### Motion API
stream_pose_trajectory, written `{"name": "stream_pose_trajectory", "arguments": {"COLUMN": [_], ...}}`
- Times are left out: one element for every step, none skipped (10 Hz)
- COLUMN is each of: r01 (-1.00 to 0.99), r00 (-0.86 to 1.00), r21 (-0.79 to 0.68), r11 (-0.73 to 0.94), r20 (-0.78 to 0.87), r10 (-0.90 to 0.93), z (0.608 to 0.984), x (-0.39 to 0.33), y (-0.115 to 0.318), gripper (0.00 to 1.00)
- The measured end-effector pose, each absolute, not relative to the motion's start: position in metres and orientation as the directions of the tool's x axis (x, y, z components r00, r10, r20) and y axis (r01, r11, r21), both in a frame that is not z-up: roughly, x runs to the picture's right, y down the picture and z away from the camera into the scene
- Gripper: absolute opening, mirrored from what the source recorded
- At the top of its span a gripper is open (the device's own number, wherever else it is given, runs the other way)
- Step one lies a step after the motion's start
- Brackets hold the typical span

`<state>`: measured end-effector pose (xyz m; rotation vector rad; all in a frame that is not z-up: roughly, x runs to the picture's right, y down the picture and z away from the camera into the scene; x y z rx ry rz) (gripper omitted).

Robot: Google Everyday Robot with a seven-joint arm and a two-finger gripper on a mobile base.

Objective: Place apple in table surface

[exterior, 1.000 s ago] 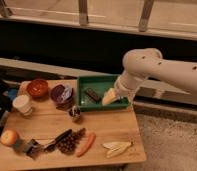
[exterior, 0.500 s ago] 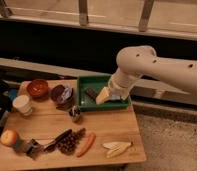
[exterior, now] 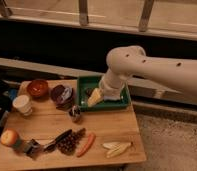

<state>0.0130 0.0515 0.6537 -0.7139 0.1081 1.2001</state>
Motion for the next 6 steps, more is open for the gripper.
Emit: {"name": "stream_pose_trajectory", "arguments": {"r01": [-0.857, -0.831, -0.808, -0.781, -0.747, -0.705], "r00": [0.423, 0.468, 0.504, 0.541, 0.580, 0.620], "r21": [-0.473, -0.503, -0.527, -0.552, -0.586, -0.629], "r11": [0.203, 0.238, 0.265, 0.290, 0.314, 0.328], "r20": [-0.421, -0.401, -0.385, -0.368, -0.345, -0.321], "r10": [0.802, 0.788, 0.773, 0.757, 0.737, 0.716], "z": [0.653, 0.652, 0.651, 0.651, 0.650, 0.647], "x": [-0.011, -0.037, -0.058, -0.076, -0.096, -0.118], "y": [0.053, 0.055, 0.058, 0.062, 0.068, 0.081], "gripper": [0.80, 0.80, 0.80, 0.80, 0.80, 0.80]}}
